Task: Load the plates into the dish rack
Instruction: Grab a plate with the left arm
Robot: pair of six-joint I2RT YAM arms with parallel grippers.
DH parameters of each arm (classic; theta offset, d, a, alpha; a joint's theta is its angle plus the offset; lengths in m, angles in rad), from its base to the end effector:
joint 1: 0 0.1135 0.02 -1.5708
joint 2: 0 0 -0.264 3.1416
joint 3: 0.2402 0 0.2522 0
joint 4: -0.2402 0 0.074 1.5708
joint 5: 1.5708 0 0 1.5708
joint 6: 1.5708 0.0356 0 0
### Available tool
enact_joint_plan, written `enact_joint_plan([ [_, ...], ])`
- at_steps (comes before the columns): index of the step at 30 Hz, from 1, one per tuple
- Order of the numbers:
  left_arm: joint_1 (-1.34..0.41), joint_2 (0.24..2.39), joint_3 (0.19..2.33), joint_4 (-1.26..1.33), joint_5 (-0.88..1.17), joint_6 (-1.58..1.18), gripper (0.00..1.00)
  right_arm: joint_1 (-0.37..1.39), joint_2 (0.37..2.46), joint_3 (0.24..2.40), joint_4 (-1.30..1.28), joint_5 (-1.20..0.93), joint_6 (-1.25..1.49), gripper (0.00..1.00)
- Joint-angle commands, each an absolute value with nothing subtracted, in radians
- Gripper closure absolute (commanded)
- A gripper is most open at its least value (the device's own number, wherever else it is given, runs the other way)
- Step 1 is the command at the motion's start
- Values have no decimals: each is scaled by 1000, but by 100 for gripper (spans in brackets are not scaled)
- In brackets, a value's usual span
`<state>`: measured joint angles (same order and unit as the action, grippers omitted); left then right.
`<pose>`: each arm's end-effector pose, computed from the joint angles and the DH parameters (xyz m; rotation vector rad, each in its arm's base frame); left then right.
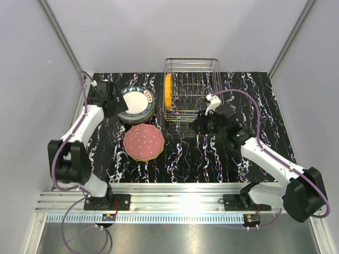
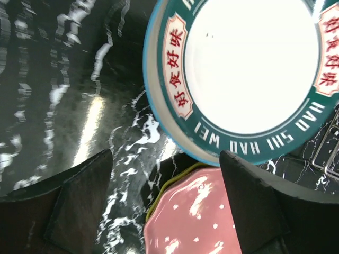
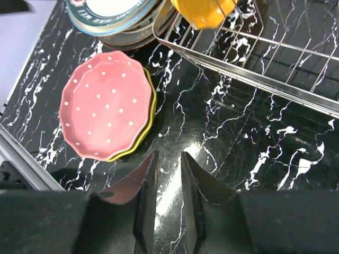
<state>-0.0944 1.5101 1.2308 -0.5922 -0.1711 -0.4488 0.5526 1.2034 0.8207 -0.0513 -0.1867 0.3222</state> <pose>0.3253 -0.0247 0.2837 -0.5019 2.3729 -0.0369 0.2295 0.1493 0.2782 -0.3613 2.0447 0.7365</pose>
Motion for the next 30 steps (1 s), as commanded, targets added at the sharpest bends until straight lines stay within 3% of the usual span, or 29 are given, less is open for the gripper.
enact_joint_plan([
  [1,-60,1589,1288,-508,-5,-511,18,554,1146,802,34,-196,319,71],
  [13,-43,1681,1335,-472,43,-541,42,554,1158,776,44,-202,321,74],
  [26,-23,1721,1315,-459,38,-589,41,554,1173,776,51,-198,321,75],
  [30,-15,1695,1223,-399,44,-675,43,554,1173,773,57,-192,321,76],
])
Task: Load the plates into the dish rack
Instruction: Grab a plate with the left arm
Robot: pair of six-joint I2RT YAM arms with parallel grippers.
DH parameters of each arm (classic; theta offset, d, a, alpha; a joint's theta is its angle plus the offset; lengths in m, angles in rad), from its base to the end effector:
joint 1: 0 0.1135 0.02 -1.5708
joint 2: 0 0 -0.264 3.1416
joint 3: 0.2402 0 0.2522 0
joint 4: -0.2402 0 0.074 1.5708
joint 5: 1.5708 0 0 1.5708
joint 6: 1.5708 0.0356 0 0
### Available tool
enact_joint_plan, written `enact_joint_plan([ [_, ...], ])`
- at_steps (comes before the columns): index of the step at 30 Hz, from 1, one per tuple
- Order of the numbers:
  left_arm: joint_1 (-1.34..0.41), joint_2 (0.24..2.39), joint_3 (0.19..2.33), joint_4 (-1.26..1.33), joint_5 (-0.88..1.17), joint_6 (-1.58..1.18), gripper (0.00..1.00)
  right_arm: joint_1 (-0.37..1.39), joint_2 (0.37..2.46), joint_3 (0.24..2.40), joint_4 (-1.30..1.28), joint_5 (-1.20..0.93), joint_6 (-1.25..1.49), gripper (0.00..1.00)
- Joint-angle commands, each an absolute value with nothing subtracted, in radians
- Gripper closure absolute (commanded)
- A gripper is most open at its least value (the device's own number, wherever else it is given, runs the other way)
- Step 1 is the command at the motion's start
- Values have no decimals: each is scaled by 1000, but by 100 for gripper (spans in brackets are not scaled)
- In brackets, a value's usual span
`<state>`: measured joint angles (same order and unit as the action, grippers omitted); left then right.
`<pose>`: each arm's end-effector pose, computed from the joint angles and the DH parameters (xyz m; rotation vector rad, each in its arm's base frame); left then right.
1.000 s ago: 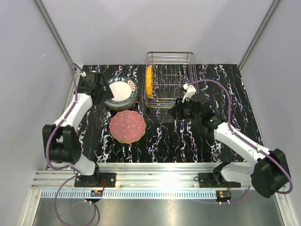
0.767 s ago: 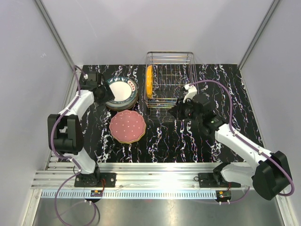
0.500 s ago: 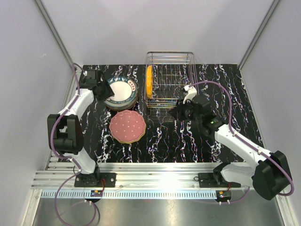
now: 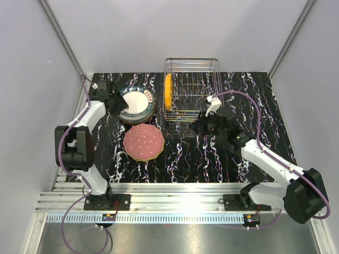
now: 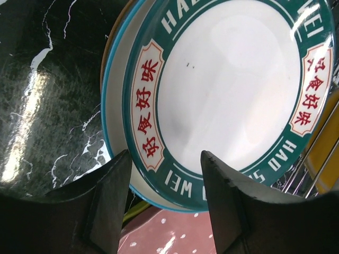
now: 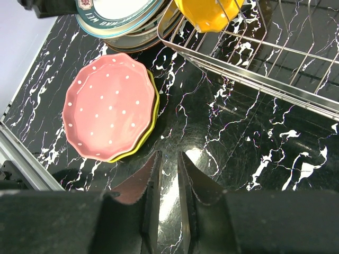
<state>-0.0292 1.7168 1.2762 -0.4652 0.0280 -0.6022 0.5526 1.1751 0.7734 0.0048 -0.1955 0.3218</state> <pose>0.3730 -0.0119 0.2383 -0.6952 2.4027 -0.3015 0.2242 0.1464 0.2744 -0.3662 2.0064 0.7540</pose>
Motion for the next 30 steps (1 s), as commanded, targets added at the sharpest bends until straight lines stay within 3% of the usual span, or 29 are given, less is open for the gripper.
enact_joint_plan([
  [1,-11,1689,1207,-362,48,-690,44,554,1173,773,55,-192,321,76],
  [7,-2,1663,1143,-296,63,-759,58,554,1163,769,54,-187,321,76],
  [15,-2,1643,1100,-258,64,-807,62,554,1158,770,54,-183,321,77],
  [20,-2,1625,1108,-256,51,-798,82,554,1157,772,54,-178,319,77],
  [26,0,1605,1118,-259,29,-792,99,554,1154,785,49,-181,313,78],
  [30,-2,1598,1134,-276,15,-785,100,555,1149,792,46,-183,313,78],
])
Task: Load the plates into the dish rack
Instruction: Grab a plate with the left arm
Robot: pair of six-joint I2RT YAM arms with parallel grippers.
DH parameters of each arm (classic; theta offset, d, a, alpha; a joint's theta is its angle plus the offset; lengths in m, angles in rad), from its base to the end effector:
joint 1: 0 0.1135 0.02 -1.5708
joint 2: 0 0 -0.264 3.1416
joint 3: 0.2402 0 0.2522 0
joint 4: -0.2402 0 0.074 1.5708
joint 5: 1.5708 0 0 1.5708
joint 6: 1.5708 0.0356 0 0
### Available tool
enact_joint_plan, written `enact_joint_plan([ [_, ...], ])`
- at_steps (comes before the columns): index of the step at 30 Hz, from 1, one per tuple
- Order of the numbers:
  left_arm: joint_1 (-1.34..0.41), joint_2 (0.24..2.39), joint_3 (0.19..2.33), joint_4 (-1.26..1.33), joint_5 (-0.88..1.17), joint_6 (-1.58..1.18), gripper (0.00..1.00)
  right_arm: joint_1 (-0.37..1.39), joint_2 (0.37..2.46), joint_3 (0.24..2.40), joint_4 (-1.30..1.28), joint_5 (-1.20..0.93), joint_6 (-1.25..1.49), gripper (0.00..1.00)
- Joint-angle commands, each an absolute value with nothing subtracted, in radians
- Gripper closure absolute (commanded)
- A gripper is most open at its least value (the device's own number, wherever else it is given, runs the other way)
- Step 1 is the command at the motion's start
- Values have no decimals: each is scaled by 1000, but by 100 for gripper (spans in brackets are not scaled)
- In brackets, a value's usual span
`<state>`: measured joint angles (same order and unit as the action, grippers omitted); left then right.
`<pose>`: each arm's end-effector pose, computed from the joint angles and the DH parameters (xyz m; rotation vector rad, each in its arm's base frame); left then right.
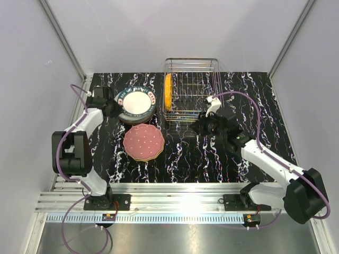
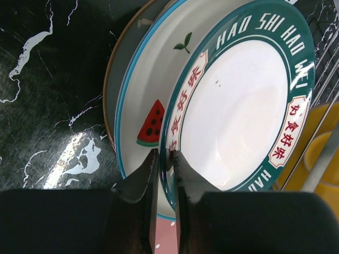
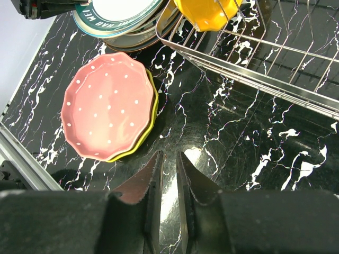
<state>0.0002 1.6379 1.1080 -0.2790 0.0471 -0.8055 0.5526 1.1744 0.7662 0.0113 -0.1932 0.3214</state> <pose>0.3550 -0.0016 0.2256 -0.9290 2.2383 -0.4328 0.2238 0.1461 0.2727 -0.3650 2.0063 0.7515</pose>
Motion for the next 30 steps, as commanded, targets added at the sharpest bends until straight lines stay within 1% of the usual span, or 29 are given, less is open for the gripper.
enact_joint_plan([
  [1,-2,1592,1135,-279,5,-784,100,554,1149,790,43,-181,311,78],
  [3,-2,1583,1140,-284,5,-779,100,554,1138,799,40,-187,307,77],
  [5,-2,1563,1144,-290,5,-775,100,554,1121,796,54,-215,292,71],
  [10,-2,1490,1147,-296,-41,-769,100,557,1100,804,90,-276,284,62],
  [16,-2,1440,1180,-314,-52,-749,100,561,1108,834,81,-311,273,57],
  [18,-2,1431,1195,-327,-49,-741,100,587,1109,835,95,-304,249,57],
  [21,-2,1422,1209,-336,-40,-733,100,656,1123,851,97,-256,186,54],
  [25,-2,1385,1215,-351,-34,-724,100,761,1161,890,95,-160,92,51],
  [30,-2,1342,1239,-403,-35,-709,100,868,1226,954,144,-85,22,50],
])
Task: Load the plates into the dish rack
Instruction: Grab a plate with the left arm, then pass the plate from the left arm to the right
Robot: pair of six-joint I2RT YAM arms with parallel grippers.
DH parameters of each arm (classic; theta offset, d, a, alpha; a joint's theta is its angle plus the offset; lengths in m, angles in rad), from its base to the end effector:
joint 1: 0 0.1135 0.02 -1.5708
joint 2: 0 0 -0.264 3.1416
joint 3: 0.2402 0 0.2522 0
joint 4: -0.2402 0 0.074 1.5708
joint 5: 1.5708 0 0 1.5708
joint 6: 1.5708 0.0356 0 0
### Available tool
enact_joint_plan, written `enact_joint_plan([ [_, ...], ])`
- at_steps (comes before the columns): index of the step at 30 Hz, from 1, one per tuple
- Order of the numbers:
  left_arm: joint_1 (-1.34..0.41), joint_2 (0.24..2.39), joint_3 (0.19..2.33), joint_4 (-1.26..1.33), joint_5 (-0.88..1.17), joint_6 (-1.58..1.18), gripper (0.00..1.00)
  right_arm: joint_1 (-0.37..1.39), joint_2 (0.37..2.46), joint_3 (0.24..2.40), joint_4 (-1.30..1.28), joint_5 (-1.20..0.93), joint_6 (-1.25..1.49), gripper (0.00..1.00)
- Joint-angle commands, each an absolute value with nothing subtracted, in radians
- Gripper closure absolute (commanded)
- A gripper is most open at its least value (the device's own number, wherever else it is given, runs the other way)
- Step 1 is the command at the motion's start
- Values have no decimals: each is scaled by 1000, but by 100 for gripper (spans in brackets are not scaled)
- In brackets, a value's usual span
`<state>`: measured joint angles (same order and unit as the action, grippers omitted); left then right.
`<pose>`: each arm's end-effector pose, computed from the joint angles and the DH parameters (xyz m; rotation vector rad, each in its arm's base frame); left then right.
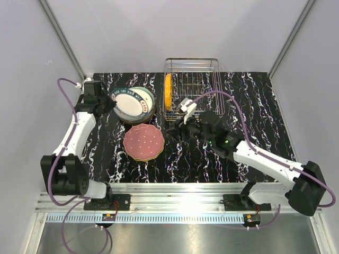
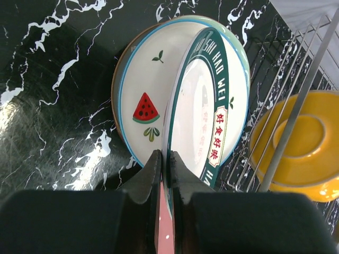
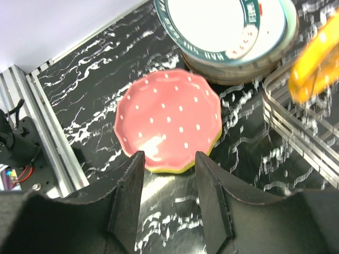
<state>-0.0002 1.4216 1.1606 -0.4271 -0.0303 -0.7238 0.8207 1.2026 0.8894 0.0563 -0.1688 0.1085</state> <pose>0.3176 0.0010 0.2997 -0.8232 2.1290 -0.3496 0.1879 0.2104 0.3137 -0.7771 1.7344 0.7988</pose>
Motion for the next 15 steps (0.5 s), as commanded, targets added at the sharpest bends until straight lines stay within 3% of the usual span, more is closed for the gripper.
enact_joint_plan([
  [1,0,1338,1249,-422,-41,-706,100,880,1233,965,149,-78,5,49],
  [8,-2,1261,1293,-503,-11,-681,100,1011,1367,1080,164,43,-159,47],
  [15,-2,1088,1203,-548,116,-715,100,1138,1506,1166,204,247,-340,36],
])
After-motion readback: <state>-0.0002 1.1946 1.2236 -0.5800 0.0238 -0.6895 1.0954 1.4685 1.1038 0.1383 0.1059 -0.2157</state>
